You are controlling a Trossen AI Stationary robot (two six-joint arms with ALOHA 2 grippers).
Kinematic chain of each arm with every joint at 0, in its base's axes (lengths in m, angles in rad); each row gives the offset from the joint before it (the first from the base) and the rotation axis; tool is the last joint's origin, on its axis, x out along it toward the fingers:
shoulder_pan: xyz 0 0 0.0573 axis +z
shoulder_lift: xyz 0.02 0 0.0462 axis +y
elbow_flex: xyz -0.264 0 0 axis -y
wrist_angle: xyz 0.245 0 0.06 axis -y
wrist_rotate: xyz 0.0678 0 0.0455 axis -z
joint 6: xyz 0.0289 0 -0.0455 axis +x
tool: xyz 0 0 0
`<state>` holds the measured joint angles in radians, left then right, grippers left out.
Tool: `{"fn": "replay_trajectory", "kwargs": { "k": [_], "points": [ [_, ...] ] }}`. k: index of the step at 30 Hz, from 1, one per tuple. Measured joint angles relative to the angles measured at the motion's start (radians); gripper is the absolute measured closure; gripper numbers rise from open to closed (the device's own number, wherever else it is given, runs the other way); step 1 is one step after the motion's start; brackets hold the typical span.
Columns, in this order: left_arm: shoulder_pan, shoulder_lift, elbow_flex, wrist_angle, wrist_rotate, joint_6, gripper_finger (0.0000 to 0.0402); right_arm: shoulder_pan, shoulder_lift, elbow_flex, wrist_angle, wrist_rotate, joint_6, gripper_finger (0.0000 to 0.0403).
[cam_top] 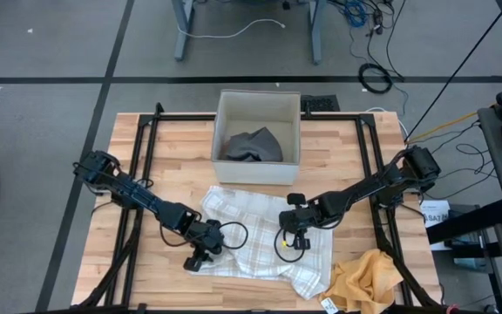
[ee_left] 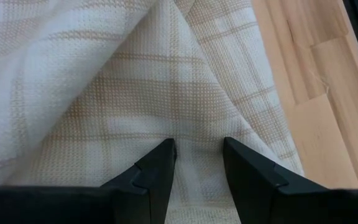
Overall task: Fold towel
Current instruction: Fold the white patterned towel
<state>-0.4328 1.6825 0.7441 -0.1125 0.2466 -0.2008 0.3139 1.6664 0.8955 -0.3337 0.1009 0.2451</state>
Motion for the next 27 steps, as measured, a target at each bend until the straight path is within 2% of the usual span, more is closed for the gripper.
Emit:
{"fn": "replay_trajectory", "kwargs": {
  "k": [5, 14, 17, 21, 24, 27],
  "points": [
    [0.0, 0.0, 0.0, 0.001, 0.0, 0.0, 0.0253, 0.002, 0.001, 0.0, -0.008, 0.007, -0.003, 0.04],
    [0.0, -0.007, 0.049, -0.048, -0.018, 0.001, 0.0253, 0.002, -0.03, 0.001, -0.024, 0.123, -0.034, 0.0402],
    [-0.006, -0.034, 0.095, -0.141, -0.078, 0.023, 0.0253, 0.002, -0.064, 0.029, -0.121, 0.223, -0.027, 0.0402],
    [-0.028, -0.085, 0.154, -0.292, -0.262, 0.063, 0.0253, -0.005, -0.106, 0.075, -0.259, 0.403, 0.031, 0.0403],
    [-0.032, -0.102, 0.168, -0.36, -0.363, 0.07, 0.0253, -0.044, -0.108, 0.079, -0.313, 0.358, 0.074, 0.0403],
    [-0.032, -0.108, 0.172, -0.352, -0.382, 0.074, 0.0253, -0.084, -0.088, 0.058, -0.313, 0.315, 0.116, 0.0403]
  ]
}}
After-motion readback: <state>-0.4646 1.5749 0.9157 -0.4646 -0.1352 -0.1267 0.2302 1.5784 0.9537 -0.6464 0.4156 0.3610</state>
